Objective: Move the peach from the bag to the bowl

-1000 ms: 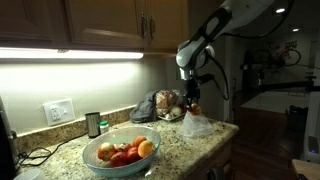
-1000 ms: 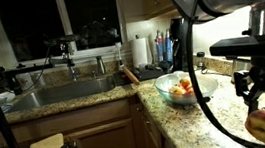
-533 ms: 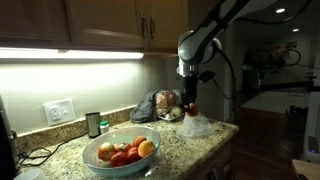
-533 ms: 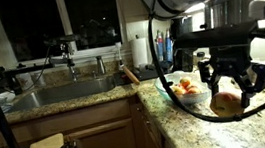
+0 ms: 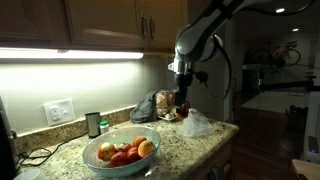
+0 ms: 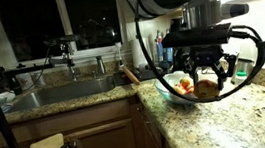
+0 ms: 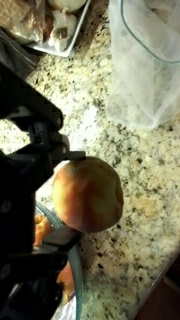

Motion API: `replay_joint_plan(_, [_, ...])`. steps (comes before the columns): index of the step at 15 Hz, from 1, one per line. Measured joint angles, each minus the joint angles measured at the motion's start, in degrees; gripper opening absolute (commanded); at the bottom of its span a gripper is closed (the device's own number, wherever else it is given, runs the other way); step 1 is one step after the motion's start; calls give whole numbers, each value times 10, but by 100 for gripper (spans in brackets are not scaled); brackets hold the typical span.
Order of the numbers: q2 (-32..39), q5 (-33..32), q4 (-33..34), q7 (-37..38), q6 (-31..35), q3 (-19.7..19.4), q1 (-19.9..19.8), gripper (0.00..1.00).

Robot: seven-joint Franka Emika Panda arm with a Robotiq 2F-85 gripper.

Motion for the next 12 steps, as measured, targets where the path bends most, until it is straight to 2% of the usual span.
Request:
replay_joint_plan(6, [12, 51, 19, -77, 1, 23, 17, 41])
replay_joint_plan(12, [77, 56, 112, -81, -8, 44, 27, 41])
